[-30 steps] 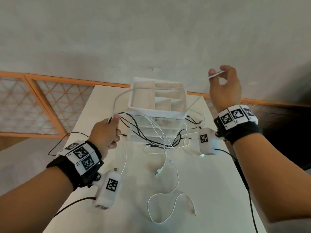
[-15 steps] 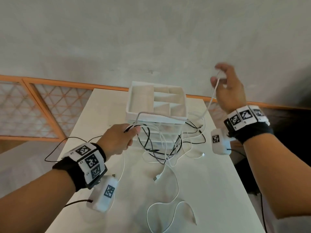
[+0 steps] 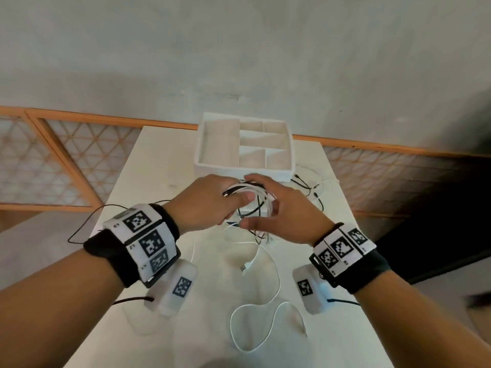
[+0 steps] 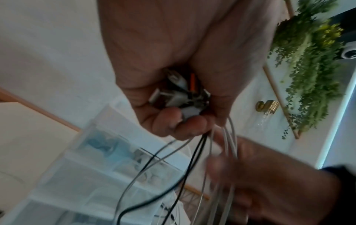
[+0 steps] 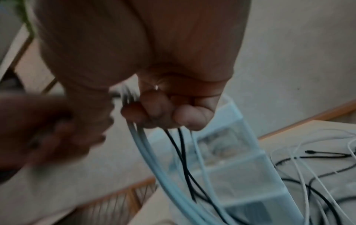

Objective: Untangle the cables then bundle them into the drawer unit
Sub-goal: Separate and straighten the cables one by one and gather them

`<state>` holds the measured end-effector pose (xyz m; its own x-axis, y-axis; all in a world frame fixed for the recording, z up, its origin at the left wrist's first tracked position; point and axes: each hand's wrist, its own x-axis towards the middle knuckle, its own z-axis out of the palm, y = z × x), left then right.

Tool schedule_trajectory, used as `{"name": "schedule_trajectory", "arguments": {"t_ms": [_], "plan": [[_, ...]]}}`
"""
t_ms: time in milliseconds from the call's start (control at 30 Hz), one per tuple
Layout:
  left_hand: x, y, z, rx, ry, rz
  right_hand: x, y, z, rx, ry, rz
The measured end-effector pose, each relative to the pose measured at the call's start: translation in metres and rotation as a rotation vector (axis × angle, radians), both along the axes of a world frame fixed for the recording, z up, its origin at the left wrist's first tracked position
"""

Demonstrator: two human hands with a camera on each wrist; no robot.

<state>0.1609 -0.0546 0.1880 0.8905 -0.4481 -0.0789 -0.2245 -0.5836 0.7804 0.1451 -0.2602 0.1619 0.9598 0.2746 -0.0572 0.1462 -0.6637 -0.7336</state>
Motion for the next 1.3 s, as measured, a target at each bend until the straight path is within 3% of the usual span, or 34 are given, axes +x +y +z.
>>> {"name": "schedule_trajectory", "arguments": {"t_ms": [67,167,200,267,333,433,533,667,767,833,1033,1300], "plan": [[-0.006,0.000,0.005,0.087,-0.094,-0.140,0.000,0.005,-0.016,-0.189,-0.007,0.052],[-0.019,0.019,-0.004,0.231,-0.065,-0.241,0.008,-0.023,-0.029,-0.338,0.198,-0.022],[-0.023,0.026,-0.012,0.285,-0.047,-0.231,0.011,-0.031,-0.030,-0.433,0.153,-0.116],[-0.026,0.034,-0.035,0.411,-0.010,-0.179,0.017,-0.040,-0.035,-0.587,-0.134,-0.355],[-0.028,0.033,-0.060,0.559,0.003,-0.063,0.016,-0.032,-0.047,-0.501,-0.338,-0.417],[-0.028,0.031,-0.087,0.691,0.027,0.188,-0.001,-0.015,-0.085,-0.319,-0.190,-0.272],[-0.025,0.038,-0.096,0.568,0.152,0.327,-0.026,-0.007,-0.130,-0.286,-0.139,-0.205],[-0.026,0.040,-0.086,0.106,0.424,0.546,-0.036,0.002,-0.162,-0.526,0.117,-0.061],[-0.029,0.037,-0.074,-0.059,0.484,0.543,-0.033,0.008,-0.175,-0.594,0.189,-0.084],[-0.030,0.034,-0.066,-0.116,0.479,0.516,-0.036,0.014,-0.180,-0.615,0.178,-0.113],[-0.027,0.039,-0.057,-0.234,0.495,0.512,-0.041,0.021,-0.182,-0.737,-0.046,0.059],[-0.032,0.040,-0.069,-0.262,0.587,0.571,-0.059,0.005,-0.185,-0.740,0.081,0.185]]}}
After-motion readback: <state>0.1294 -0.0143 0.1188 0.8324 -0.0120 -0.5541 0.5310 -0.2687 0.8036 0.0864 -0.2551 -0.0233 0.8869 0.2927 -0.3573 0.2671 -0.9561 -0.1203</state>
